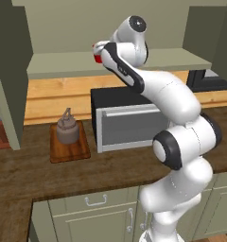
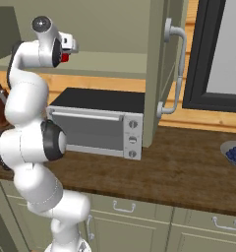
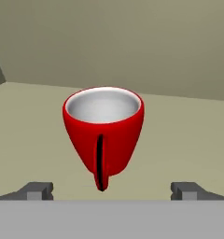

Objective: Pick the kettle from the counter and place it on the tray. Then pick the mug from the cabinet and place it on the tray. Then close the cabinet doors.

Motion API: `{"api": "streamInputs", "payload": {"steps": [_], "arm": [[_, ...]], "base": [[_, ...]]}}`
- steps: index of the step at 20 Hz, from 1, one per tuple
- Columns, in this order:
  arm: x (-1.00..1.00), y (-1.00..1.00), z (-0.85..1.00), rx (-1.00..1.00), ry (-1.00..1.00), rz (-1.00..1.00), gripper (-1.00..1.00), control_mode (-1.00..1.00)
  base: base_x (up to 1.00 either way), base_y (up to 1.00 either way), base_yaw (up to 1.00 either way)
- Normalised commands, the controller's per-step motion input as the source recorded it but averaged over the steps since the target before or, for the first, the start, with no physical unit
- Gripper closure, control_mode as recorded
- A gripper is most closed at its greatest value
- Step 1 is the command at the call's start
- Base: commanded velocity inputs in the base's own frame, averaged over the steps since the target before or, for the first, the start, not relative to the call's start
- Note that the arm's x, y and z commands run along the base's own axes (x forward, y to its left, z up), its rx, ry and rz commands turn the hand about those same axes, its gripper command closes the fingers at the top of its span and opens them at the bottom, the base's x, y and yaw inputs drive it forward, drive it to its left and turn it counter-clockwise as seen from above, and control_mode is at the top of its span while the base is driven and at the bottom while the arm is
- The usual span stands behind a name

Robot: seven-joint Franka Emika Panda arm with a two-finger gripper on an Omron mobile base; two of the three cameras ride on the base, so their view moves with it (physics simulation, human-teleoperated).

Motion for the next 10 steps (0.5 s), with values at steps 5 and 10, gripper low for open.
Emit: {"api": "streamInputs", "payload": {"steps": [5,10], "arm": [[0.42,0.14,-0.03,0.00,0.00,0.00,-1.00,-1.00],[0.39,0.19,-0.06,0.00,0.00,0.00,-1.00,-1.00]], "base": [[0.00,0.00,0.00],[0.00,0.00,0.00]]}}
